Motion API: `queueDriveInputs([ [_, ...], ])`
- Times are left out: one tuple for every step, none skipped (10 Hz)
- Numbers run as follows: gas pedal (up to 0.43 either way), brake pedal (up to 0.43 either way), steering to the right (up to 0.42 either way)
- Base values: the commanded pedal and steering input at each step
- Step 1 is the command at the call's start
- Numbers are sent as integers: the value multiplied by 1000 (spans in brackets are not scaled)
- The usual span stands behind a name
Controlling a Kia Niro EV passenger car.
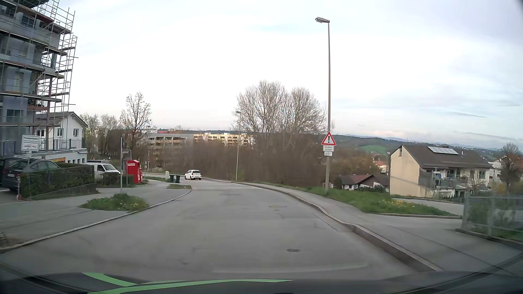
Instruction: Follow the waypoints while adhering to traffic rules and regulations
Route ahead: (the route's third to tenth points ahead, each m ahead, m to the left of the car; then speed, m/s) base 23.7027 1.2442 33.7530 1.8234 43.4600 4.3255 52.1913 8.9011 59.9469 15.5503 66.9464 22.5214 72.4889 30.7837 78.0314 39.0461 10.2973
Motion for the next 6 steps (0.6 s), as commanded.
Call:
queueDriveInputs([
  [0,0,-6],
  [0,0,-6],
  [0,0,-8],
  [0,0,-8],
  [0,0,-10],
  [0,0,-11],
])
